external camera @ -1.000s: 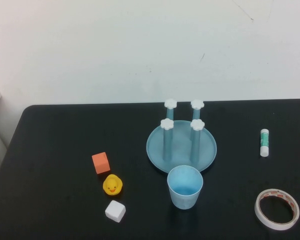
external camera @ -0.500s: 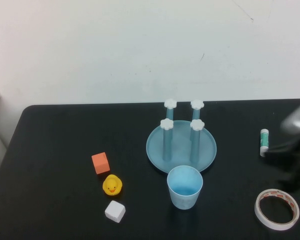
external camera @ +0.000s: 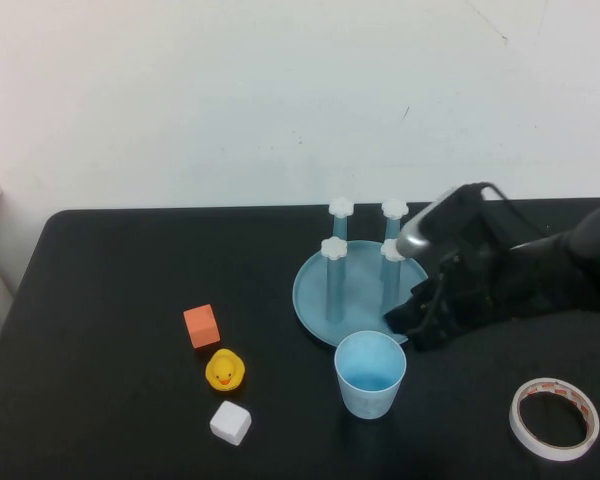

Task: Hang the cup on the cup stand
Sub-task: Pick up the cup from the table, then adjust the cup with two arms, then place the cup on the cup holder

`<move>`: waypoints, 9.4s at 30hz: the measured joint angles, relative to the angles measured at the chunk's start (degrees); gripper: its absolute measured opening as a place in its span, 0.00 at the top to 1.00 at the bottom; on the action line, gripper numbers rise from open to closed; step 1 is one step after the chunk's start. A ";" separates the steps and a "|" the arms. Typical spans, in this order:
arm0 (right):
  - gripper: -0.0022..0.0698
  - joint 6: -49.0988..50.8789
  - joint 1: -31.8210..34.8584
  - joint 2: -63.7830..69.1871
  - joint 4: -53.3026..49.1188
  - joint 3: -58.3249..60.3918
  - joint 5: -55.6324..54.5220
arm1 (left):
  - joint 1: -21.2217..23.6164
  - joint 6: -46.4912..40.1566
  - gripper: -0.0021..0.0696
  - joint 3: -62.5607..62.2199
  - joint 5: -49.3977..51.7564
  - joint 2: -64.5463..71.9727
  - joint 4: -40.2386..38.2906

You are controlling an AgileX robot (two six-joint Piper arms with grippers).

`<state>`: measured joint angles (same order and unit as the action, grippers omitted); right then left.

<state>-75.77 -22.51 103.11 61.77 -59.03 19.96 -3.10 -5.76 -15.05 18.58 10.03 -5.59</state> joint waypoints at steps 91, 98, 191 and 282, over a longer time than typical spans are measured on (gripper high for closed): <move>0.93 -37.89 -32.75 -7.41 36.11 -16.21 12.37 | 0.03 6.66 0.16 -1.18 1.62 0.09 -92.21; 0.60 -35.66 -32.75 -7.32 35.69 -16.21 11.96 | 0.03 -0.53 0.16 -1.18 1.17 0.09 -92.21; 0.97 81.00 -31.58 -57.69 -70.99 17.12 37.28 | -16.01 -122.62 0.17 -89.69 18.88 124.62 -90.94; 0.97 81.26 -31.58 -57.69 -70.80 17.12 36.18 | -16.00 -88.16 0.01 -90.20 24.96 124.47 -66.69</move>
<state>5.50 -54.08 45.41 -9.03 -41.90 56.14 -19.10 -93.92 -105.26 43.54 134.50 -72.28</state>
